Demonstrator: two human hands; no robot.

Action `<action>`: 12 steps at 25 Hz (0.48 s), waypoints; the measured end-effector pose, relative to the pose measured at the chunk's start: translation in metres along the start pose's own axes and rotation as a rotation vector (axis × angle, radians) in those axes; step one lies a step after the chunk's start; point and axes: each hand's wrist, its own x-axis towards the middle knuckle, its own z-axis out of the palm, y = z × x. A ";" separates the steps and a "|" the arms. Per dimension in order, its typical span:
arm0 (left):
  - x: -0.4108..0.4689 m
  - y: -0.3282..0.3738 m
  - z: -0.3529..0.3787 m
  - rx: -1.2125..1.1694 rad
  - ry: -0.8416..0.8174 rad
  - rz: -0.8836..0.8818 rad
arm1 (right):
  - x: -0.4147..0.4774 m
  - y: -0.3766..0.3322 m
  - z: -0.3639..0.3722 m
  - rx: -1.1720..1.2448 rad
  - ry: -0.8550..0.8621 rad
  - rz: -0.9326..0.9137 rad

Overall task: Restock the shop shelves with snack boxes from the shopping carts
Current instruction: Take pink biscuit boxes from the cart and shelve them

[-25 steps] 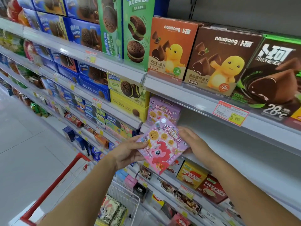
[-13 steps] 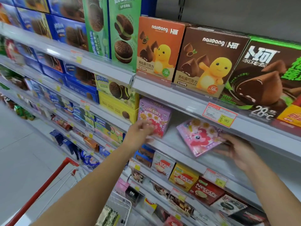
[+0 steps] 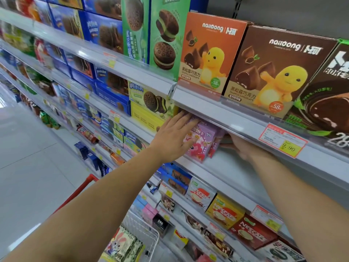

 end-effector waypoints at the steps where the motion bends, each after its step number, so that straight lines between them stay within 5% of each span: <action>1: 0.001 -0.002 0.000 0.001 0.005 0.009 | 0.003 0.000 0.007 0.005 -0.003 0.013; 8: -0.001 -0.003 -0.003 -0.038 -0.017 0.004 | 0.003 -0.002 0.029 0.064 0.063 0.156; 12: -0.019 -0.012 -0.013 -0.126 0.026 -0.009 | -0.024 -0.002 0.036 0.204 0.406 0.158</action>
